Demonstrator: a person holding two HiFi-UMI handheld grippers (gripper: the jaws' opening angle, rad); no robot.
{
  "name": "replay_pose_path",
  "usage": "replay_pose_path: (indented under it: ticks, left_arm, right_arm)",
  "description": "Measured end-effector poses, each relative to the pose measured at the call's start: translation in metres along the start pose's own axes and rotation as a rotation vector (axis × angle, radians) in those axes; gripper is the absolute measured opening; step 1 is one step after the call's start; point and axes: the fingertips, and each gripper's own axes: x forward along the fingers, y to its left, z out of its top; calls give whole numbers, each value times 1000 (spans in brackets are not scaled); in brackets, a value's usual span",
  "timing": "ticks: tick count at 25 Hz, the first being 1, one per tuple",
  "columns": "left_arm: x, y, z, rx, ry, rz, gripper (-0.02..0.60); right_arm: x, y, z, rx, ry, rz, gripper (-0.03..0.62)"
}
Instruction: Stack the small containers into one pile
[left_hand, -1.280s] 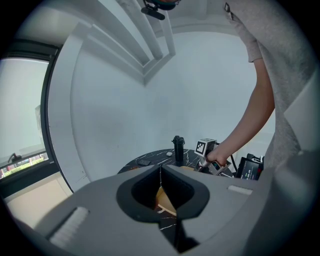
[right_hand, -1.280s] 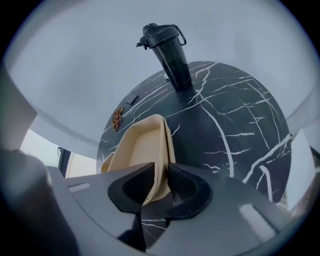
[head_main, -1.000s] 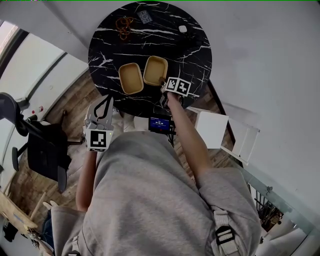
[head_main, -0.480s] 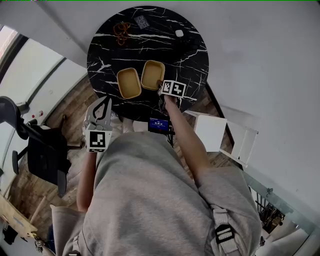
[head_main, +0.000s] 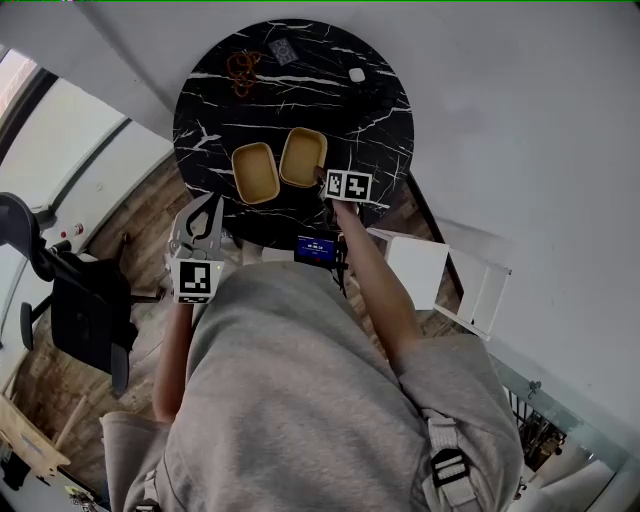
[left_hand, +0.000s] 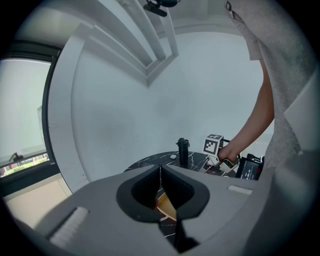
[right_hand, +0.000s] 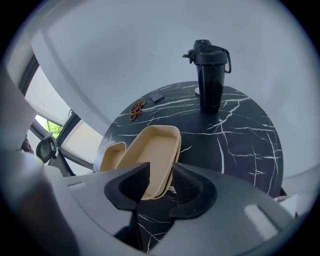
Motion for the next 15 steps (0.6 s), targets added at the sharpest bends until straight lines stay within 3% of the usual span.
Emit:
replay_pose_path:
  ticks: [3,7,10,15]
  left_arm:
    - [3,2,0,1,2,2,5]
    - [6,5,2,-1,3,7,5]
    - [7,6,4,1,1,11,5]
    - [3,9,-1,-7,13,22,5]
  right_arm:
    - [-2,18,7,-146,-11,33,153]
    - [1,68,-6,-491,45,198,120]
    - [6,88,-24,-722,114,236,88]
    - [22,89,-44,-739,201,252,71]
